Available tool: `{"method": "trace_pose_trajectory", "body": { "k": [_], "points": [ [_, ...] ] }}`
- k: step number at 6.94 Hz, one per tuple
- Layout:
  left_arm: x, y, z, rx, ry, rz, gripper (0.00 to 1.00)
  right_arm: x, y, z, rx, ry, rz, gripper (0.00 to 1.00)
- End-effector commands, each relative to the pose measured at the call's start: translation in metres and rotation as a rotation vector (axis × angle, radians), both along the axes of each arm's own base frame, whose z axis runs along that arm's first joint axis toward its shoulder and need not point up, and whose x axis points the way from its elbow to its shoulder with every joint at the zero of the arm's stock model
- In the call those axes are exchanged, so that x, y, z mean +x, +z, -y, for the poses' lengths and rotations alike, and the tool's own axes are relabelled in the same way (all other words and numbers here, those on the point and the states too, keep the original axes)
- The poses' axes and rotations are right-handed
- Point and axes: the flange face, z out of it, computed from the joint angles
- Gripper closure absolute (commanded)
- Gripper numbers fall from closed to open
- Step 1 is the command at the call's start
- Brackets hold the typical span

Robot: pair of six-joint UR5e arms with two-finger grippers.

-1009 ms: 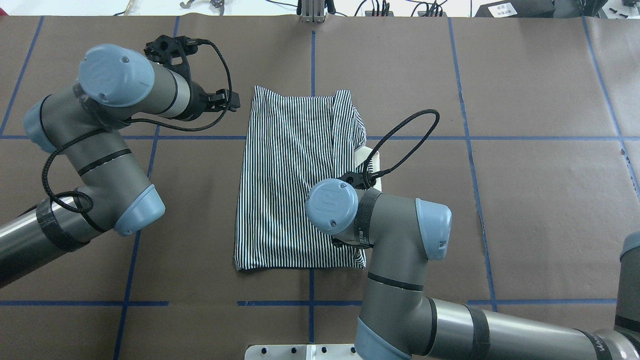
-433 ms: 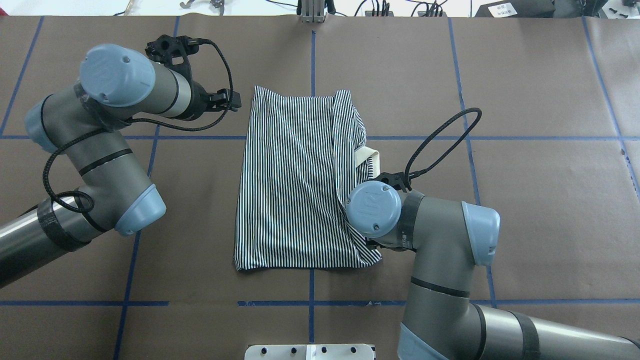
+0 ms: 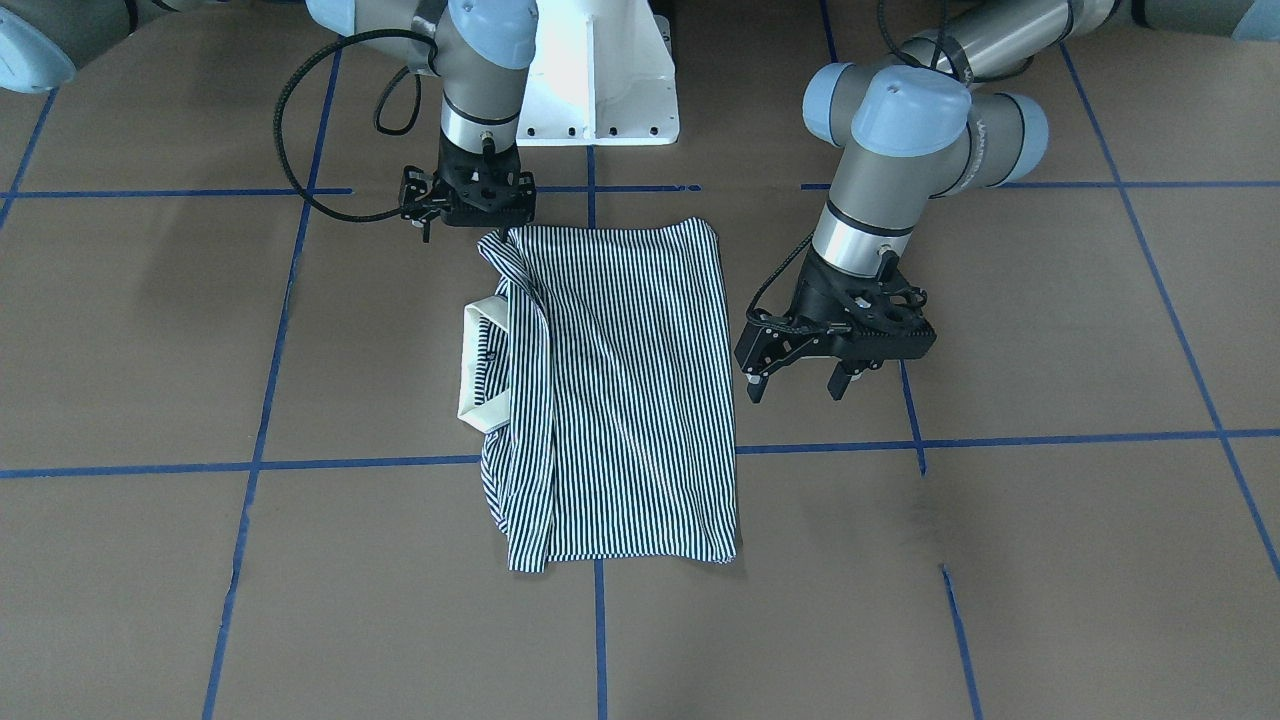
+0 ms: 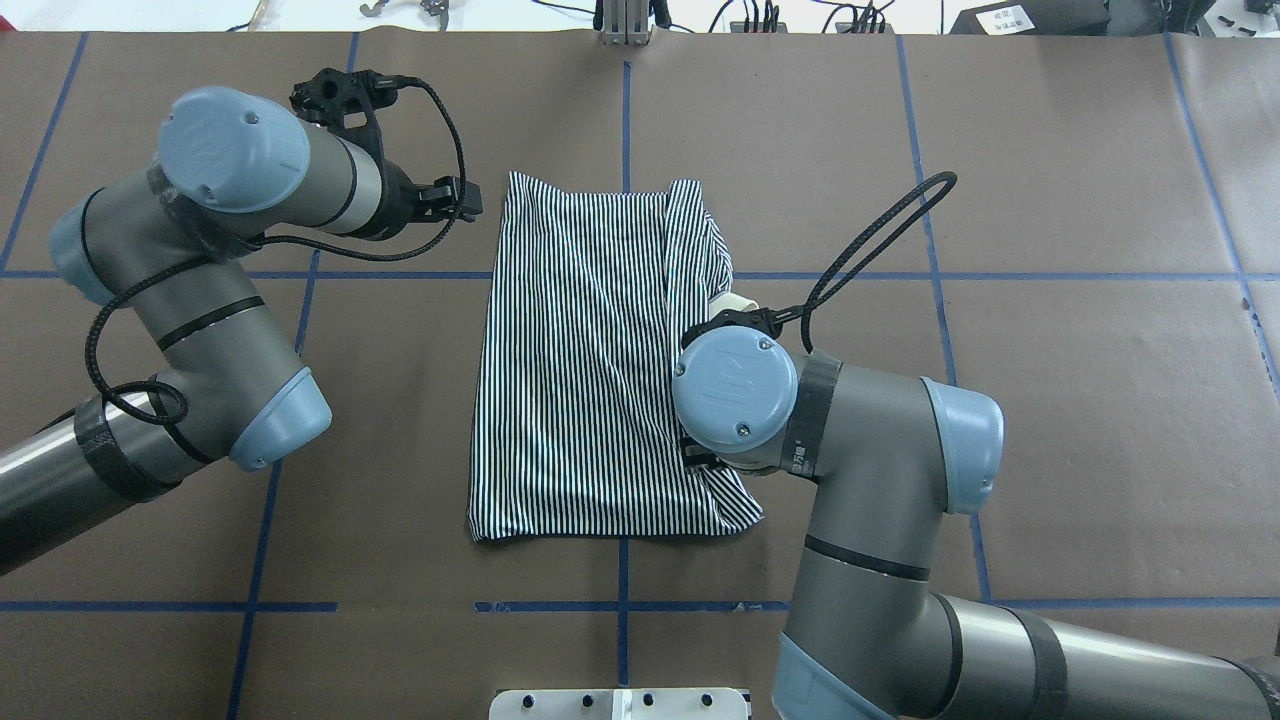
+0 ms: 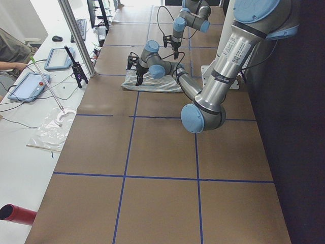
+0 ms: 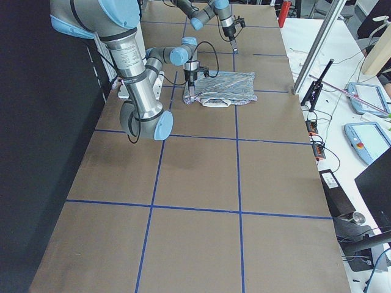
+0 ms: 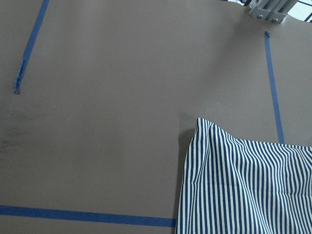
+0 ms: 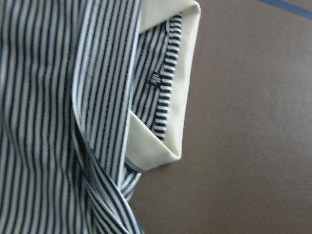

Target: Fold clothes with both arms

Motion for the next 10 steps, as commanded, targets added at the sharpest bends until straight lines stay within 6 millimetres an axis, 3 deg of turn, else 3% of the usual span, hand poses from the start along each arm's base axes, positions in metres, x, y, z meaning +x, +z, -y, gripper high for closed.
{"method": "trace_pose_trajectory", "body": {
  "k": [1,3,7,10],
  "points": [
    [0.0,0.001,0.0,0.0,0.0,0.001,0.0,-0.04,-0.034,0.024,0.033,0.004,0.068,0.0],
    [0.0,0.002,0.0,-0.001,0.0,0.002,0.0,-0.062,-0.001,0.032,0.006,0.001,0.004,0.0],
    [0.003,0.006,0.003,0.003,-0.001,-0.004,0.0,-0.063,0.027,0.033,0.0,-0.024,-0.034,0.0],
    [0.006,0.012,0.005,0.006,-0.001,-0.007,0.0,-0.066,0.036,0.034,-0.012,-0.027,-0.052,0.0]
  ]
}}
